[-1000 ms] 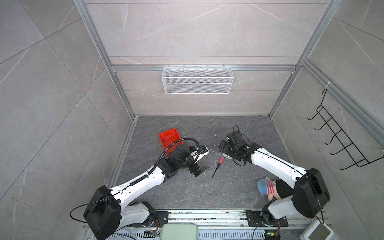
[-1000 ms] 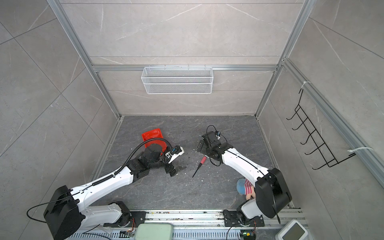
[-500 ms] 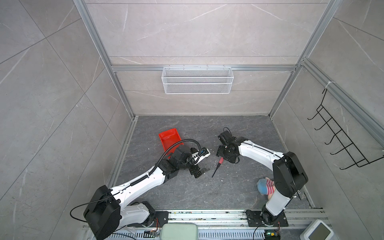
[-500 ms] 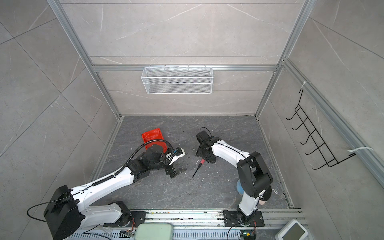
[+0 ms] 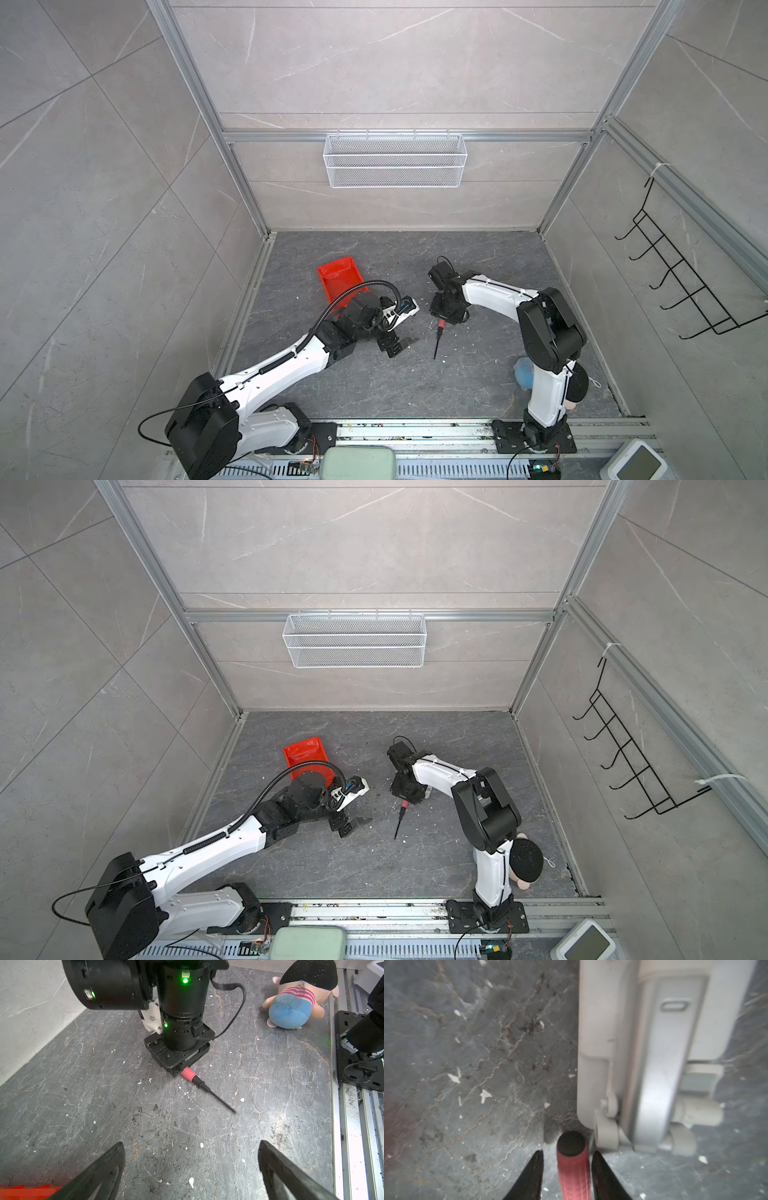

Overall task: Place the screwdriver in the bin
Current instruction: 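Lower the right gripper and close it on the screwdriver's red handle, then lift the screwdriver with the right gripper toward the waiting left gripper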

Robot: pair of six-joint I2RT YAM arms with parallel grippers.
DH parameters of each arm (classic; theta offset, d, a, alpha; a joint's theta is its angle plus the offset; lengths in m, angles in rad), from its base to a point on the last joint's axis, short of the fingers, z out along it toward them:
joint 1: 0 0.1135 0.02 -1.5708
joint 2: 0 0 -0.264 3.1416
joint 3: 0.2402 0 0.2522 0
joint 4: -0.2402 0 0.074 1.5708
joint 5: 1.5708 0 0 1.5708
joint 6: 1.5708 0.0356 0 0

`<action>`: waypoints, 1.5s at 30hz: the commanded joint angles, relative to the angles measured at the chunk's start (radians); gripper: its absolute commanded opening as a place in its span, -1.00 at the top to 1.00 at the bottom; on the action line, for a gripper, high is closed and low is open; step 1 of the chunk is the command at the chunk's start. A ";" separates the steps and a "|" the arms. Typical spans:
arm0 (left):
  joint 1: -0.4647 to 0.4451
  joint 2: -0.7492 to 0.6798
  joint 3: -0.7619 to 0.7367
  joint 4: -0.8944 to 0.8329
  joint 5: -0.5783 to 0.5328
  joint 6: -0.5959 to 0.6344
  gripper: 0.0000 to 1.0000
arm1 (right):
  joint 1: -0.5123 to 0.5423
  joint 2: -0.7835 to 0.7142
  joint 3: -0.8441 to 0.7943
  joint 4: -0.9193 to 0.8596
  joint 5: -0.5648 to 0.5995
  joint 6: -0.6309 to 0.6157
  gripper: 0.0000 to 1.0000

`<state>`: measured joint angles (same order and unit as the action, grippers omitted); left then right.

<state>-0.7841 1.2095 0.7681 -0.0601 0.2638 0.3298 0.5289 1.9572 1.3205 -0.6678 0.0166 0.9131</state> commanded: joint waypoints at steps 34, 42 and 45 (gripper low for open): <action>0.010 -0.020 0.038 0.120 -0.295 -0.393 -1.00 | 0.003 -0.261 -0.017 0.143 0.031 -0.205 0.96; 0.194 -0.017 0.022 0.317 -0.073 -0.702 -1.00 | 0.005 -0.383 0.031 0.240 -0.026 -0.344 1.00; 0.243 -0.013 0.036 0.329 0.031 -0.747 -1.00 | 0.005 -0.411 0.039 0.270 -0.077 -0.369 1.00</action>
<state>-0.5697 1.2018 0.7670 0.1818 0.1543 -0.3008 0.5289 1.5860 1.3243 -0.4526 -0.0074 0.6083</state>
